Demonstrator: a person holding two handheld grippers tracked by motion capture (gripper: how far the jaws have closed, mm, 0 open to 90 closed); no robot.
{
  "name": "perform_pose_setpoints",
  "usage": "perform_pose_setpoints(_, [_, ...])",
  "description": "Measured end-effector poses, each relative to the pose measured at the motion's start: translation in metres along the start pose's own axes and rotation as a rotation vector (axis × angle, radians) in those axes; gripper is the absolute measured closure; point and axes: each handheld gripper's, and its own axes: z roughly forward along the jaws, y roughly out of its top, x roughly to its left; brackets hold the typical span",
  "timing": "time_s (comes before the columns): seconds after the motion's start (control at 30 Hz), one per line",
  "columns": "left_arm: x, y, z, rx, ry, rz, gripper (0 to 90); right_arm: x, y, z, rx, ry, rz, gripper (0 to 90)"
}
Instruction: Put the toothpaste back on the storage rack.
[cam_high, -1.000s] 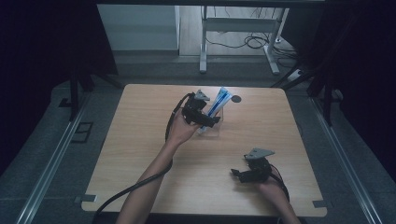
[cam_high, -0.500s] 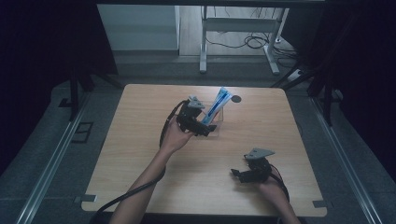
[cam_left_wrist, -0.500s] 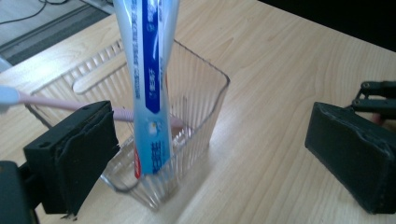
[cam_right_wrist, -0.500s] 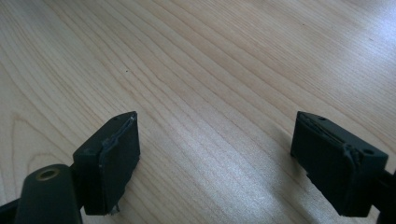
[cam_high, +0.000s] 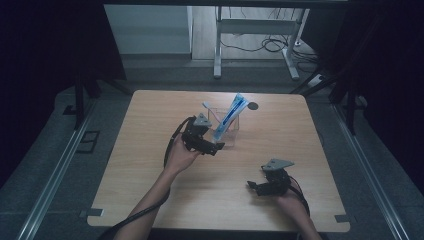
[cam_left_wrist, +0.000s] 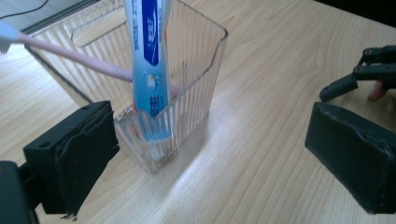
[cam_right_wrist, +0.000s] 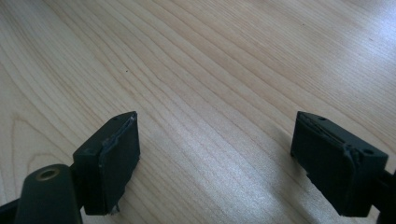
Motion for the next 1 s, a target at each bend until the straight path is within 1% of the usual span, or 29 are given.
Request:
perform_pose_setpoints(0.27, [-0.004, -0.013, -0.004, 0.006, 0.005, 0.004, 2.9, 0.0, 0.0, 0.0, 0.002, 0.001, 0.002, 15.3])
perform_pose_setpoints(0.47, [-0.006, -0.022, -0.007, 0.004, 0.001, -0.011, 3.0, 0.0, 0.0, 0.0, 0.001, 0.001, 0.001, 15.2])
perform_pose_setpoints(0.83, [-0.01, -0.042, -0.007, 0.031, -0.002, -0.013, 2.9, 0.0, 0.0, 0.0, 0.001, 0.0, 0.001, 15.2])
perform_pose_setpoints(1.0, [-0.01, -0.051, -0.008, 0.033, -0.004, -0.024, 2.9, 0.0, 0.0, 0.0, 0.001, 0.0, 0.002, 15.2])
